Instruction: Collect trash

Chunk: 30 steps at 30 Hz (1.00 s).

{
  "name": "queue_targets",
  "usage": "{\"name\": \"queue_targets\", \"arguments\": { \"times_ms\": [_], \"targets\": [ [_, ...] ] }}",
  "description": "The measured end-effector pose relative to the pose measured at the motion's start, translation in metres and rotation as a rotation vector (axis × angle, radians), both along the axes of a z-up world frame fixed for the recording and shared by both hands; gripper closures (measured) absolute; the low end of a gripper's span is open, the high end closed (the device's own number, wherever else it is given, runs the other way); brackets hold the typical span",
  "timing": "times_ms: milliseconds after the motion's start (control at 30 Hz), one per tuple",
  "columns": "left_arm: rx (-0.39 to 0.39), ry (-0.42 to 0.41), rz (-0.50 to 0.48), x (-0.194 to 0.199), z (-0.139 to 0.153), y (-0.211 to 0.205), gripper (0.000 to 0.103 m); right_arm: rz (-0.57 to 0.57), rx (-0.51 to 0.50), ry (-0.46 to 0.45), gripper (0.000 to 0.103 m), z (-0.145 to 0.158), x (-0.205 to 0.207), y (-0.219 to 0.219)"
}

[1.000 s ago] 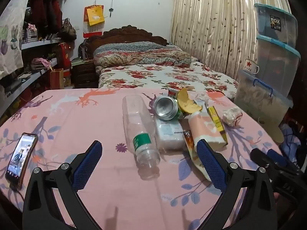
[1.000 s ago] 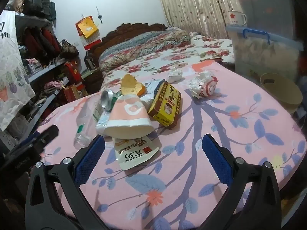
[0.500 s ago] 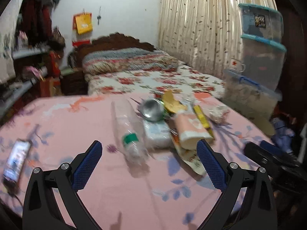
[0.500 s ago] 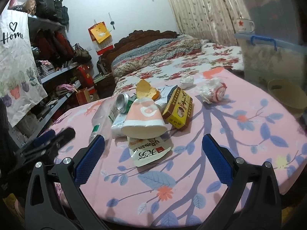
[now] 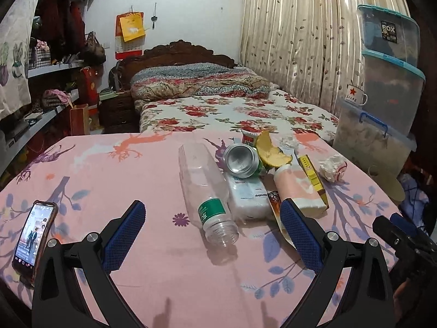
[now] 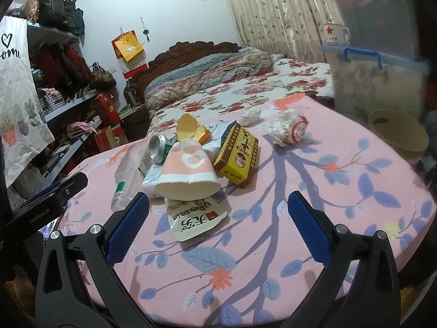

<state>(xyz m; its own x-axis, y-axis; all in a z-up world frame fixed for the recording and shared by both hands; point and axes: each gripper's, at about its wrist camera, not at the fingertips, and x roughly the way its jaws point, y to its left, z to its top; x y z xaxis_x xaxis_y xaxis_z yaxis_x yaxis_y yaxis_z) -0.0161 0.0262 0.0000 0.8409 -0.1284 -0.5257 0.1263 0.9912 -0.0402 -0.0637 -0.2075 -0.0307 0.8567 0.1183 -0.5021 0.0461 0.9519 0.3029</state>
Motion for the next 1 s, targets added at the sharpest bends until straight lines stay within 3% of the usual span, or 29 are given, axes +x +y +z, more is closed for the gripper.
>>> {"name": "queue_targets", "arguments": {
  "times_ms": [600, 1000],
  "targets": [
    [0.021, 0.014, -0.088, -0.007, -0.007, -0.017, 0.009, 0.012, -0.018, -0.005, 0.003, 0.002, 0.004, 0.003],
    [0.018, 0.045, -0.098, -0.005, -0.014, -0.017, 0.009, 0.013, -0.009, 0.004, 0.003, 0.0, 0.005, 0.002]
  ]
}}
